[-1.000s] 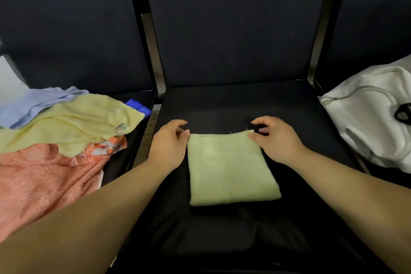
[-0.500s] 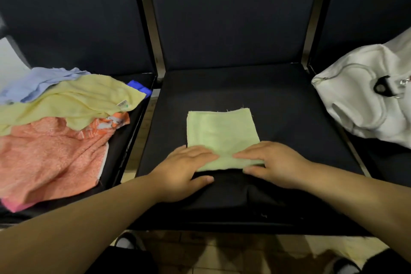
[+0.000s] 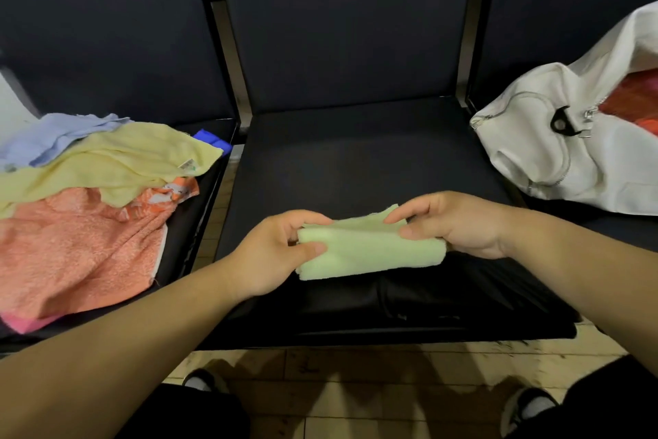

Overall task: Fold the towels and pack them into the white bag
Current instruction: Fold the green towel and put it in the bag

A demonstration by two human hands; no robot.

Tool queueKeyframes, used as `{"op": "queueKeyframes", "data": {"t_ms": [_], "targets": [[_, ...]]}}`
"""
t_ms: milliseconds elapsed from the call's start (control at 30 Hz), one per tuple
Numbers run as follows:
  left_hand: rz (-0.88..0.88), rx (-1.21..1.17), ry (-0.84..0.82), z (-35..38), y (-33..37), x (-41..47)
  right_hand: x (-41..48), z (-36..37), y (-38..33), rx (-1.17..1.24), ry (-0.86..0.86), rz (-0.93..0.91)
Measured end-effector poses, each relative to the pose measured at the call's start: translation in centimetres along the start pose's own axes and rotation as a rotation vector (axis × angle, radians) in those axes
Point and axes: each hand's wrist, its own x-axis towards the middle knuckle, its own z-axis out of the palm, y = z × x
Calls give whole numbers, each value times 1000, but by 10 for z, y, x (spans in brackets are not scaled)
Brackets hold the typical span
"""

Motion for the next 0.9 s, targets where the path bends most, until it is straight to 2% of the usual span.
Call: {"op": "queueKeyframes", "data": {"t_ms": [67,167,300,400,467,600,767,900], "targets": [[-32,-89,48,3,-1,3,-2,-4,0,60,-18,-45],[-81,-134,118,5,-6,11,1,-8,5,0,-68,-80],[-161,-145,174,3,-14,21,14,-8,9,-129,16,-90],[-166,-20,193,-1,-18,28,23,-6,10,-128,80,-92],[-148,72,152,-3,-18,30,27,-5,10,-109,90,-67],[-164,109,45,-7,-17,29,36,-6,15,-91,109,-27],[-127,184,165,-7,-22,34,46,-6,20,-19,151,7],[-112,257,184,-5,-22,39,53,-5,22,-13,191,25]]}}
